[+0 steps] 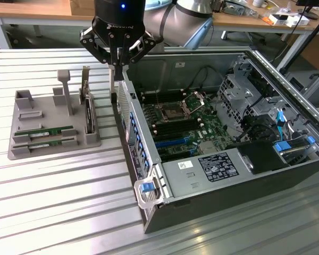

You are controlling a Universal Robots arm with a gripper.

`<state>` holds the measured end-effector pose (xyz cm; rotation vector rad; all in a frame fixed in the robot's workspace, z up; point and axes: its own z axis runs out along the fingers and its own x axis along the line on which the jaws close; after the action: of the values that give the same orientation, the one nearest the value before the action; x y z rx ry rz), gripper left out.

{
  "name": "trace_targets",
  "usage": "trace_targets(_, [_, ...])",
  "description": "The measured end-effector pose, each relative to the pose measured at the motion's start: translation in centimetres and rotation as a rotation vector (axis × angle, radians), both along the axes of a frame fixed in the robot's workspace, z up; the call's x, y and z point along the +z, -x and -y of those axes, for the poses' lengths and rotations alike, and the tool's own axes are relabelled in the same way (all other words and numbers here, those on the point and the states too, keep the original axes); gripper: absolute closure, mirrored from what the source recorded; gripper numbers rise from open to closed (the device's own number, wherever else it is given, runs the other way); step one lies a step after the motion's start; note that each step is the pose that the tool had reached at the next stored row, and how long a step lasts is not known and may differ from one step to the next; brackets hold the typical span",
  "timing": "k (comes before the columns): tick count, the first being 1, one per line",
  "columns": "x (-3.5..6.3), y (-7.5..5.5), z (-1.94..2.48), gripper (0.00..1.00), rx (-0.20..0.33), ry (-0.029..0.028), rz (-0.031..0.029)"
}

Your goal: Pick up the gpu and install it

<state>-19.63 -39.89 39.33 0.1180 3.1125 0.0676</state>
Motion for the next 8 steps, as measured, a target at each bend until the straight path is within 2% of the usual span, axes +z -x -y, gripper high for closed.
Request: trace_targets(8, [0.0, 0.18, 0.0, 0.9, 0.0, 0.0, 0.0])
